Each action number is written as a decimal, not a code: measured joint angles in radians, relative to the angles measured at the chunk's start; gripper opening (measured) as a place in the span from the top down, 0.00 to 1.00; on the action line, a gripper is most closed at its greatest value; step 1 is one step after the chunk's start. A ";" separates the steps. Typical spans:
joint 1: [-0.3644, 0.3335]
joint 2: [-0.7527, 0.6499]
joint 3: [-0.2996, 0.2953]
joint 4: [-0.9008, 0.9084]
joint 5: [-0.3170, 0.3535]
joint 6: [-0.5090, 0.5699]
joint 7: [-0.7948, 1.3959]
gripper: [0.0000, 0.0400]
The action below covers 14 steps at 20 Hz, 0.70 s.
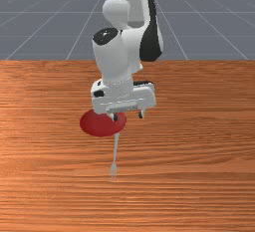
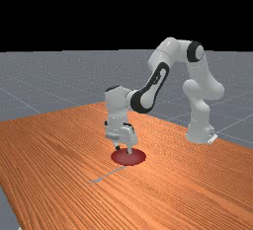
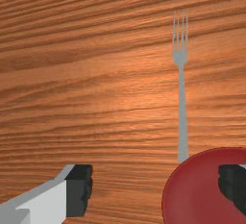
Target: Put the fork on the plate
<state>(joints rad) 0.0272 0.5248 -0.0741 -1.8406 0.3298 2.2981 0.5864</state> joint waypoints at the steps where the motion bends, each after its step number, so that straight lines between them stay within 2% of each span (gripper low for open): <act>1: -0.002 0.026 0.003 -0.003 0.011 0.047 -0.005 0.02; 3: -0.004 0.074 0.006 0.000 0.023 0.112 -0.014 0.01; 7: -0.003 0.158 0.002 0.013 0.021 0.176 -0.021 0.00; 14: 0.110 0.260 -0.110 0.047 -0.110 0.237 0.077 0.00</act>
<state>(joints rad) 0.1370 0.7850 -0.1841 -1.7933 0.2196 2.5348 0.6630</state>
